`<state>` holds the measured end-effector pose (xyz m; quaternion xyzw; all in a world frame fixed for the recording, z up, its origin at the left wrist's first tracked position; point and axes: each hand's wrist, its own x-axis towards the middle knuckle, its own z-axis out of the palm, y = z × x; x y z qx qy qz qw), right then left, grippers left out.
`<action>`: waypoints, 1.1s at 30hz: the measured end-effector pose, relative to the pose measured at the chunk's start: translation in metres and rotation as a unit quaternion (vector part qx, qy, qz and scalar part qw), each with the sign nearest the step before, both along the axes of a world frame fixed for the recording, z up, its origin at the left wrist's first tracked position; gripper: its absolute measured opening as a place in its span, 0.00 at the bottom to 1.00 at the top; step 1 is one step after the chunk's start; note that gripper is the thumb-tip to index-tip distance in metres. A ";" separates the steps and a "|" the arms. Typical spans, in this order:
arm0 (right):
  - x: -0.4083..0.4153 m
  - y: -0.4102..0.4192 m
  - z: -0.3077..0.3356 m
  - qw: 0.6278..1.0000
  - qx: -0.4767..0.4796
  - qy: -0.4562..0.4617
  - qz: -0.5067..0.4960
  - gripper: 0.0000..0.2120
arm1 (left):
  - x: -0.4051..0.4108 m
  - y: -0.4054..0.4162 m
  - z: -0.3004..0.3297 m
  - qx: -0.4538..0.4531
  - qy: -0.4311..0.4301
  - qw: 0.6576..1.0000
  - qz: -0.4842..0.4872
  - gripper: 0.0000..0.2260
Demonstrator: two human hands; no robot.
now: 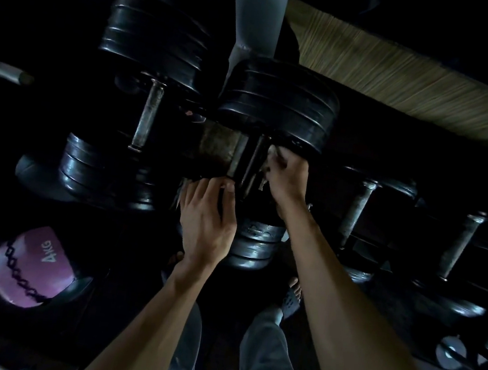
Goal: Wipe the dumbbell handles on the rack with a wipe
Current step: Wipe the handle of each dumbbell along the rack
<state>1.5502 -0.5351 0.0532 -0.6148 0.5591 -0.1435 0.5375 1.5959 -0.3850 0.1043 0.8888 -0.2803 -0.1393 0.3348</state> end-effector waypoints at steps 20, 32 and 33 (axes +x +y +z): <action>-0.010 0.003 -0.011 0.989 0.138 0.015 0.041 0.16 | -0.004 -0.002 0.001 0.019 -0.013 1.000 0.010 0.11; -0.001 0.004 0.009 0.993 0.115 0.003 -0.012 0.11 | -0.004 -0.002 0.001 0.008 -0.021 1.000 0.018 0.11; 0.008 -0.002 0.010 0.996 0.073 0.008 -0.041 0.11 | -0.004 -0.003 0.001 0.009 -0.022 1.000 0.019 0.11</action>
